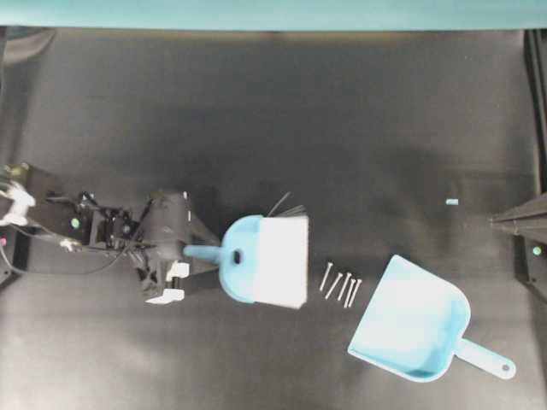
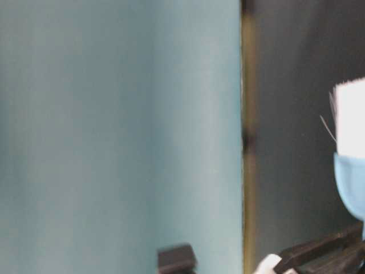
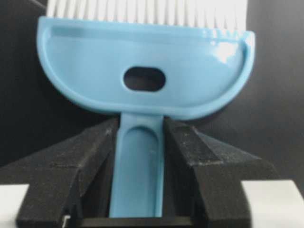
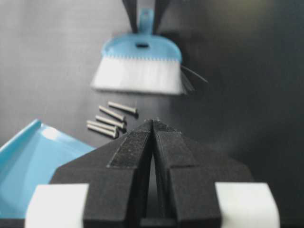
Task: Hold the dustpan with a person, while the left arm uses a hand brush to gather the screws into the dustpan.
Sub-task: 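Close the left gripper on the brush handle, then lift the brush and swing it toward the screws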
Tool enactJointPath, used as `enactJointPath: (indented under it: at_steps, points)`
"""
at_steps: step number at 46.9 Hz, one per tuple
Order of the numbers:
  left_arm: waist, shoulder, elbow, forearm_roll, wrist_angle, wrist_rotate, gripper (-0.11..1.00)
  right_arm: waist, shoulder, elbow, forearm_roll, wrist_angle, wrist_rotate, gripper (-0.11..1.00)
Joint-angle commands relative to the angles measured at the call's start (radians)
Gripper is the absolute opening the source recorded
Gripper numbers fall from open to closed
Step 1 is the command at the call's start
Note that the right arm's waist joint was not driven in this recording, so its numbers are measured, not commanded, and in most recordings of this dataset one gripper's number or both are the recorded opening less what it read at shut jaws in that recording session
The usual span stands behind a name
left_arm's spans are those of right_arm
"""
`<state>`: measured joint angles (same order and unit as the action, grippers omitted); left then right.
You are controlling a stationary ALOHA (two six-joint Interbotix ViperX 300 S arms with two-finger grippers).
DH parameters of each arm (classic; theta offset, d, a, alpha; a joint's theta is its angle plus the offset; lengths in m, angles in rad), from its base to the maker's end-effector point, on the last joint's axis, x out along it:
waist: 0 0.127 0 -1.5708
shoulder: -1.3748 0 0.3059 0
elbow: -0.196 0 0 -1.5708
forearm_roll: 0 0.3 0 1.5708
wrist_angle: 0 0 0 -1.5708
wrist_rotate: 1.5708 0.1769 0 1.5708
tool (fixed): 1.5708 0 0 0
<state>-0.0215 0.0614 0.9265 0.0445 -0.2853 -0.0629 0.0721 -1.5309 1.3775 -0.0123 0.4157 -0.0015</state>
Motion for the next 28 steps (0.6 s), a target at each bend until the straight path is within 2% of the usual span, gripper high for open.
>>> enactJointPath:
  at_steps: [1, 6, 12, 20, 28]
  points:
    - [0.006, -0.117, -0.074, 0.005, 0.225, 0.054, 0.32, 0.000, -0.002, -0.020, -0.002, 0.015, -0.005, -0.01]
    - [0.014, -0.193, -0.138, 0.005, 0.437, 0.140, 0.32, 0.000, -0.006, -0.023, -0.002, 0.031, -0.005, -0.01]
    - [0.031, -0.261, -0.206, 0.005, 0.620, 0.224, 0.32, 0.000, -0.009, -0.025, -0.003, 0.037, -0.006, -0.01]
    - [0.046, -0.284, -0.281, 0.005, 0.796, 0.308, 0.32, 0.000, -0.009, -0.025, -0.002, 0.035, -0.006, -0.01]
    - [0.067, -0.233, -0.408, 0.005, 0.962, 0.459, 0.32, 0.000, -0.009, -0.025, -0.003, 0.037, -0.005, -0.01]
